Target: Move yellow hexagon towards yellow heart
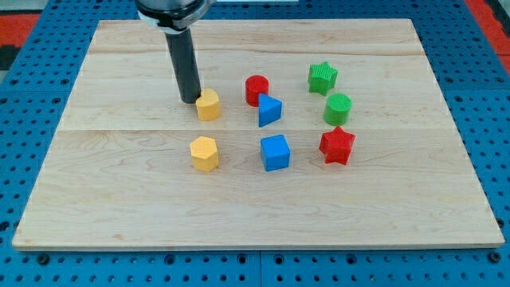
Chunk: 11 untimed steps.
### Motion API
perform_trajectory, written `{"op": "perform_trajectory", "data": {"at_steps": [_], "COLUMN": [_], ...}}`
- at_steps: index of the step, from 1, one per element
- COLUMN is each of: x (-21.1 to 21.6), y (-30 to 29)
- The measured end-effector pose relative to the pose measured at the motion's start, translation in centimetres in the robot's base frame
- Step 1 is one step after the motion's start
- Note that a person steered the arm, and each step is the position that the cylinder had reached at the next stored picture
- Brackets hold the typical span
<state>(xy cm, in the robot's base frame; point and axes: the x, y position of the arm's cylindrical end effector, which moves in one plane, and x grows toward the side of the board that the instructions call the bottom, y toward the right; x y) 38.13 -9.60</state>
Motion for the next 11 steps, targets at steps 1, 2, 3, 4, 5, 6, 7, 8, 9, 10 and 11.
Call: {"op": "perform_trajectory", "data": {"at_steps": [1, 2, 3, 4, 5, 6, 7, 8, 9, 10, 11], "x": [0.5, 1.0, 1.0, 3.1, 7.7, 12.4, 14.3, 14.3, 14.3, 14.0, 13.2], "y": [1.4, 3.7, 2.0, -2.2, -4.3, -4.3, -3.9, -1.2, 1.4, 4.0, 3.6]}}
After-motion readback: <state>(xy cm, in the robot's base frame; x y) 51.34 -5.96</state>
